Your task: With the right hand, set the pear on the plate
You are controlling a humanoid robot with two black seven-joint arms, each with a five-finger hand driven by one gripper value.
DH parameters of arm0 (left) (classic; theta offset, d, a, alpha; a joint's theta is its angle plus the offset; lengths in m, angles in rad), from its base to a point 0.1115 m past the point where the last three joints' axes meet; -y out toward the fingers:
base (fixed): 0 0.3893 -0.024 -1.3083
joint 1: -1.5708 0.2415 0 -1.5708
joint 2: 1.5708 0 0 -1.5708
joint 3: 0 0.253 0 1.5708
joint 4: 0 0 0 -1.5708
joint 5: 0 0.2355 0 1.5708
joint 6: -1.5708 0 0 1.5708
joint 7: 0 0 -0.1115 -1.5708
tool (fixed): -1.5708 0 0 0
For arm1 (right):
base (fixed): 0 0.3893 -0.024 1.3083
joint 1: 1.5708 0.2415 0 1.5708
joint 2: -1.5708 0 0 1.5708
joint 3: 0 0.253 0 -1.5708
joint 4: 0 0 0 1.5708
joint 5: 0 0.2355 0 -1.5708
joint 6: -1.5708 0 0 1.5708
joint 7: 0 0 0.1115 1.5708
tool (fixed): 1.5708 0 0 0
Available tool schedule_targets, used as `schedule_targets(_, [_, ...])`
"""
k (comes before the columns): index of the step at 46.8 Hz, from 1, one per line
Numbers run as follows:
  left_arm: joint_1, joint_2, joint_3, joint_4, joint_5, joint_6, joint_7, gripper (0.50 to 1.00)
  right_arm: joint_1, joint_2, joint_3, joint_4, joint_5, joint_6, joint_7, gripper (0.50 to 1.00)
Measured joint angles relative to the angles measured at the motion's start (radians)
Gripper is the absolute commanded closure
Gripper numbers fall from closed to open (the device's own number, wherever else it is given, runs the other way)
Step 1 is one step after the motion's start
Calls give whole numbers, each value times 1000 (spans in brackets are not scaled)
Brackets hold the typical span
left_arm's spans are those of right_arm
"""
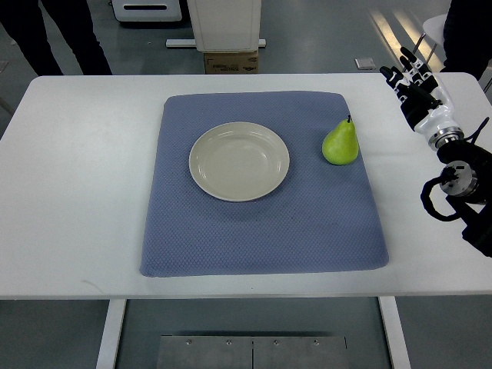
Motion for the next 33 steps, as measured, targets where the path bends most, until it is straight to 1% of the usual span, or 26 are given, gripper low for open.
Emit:
schedule_targets(9, [-12, 0, 0, 2, -1, 3, 0, 500, -3, 0, 0, 0, -1, 0, 0, 500])
schedule_targets(28, [8, 0, 3, 1, 2, -4, 0, 500, 5, -6, 1, -7, 1, -2, 3, 500])
schedule_targets(33, [8, 0, 3, 1, 2, -3, 0, 500, 1, -5, 37, -9, 1, -3, 3, 500])
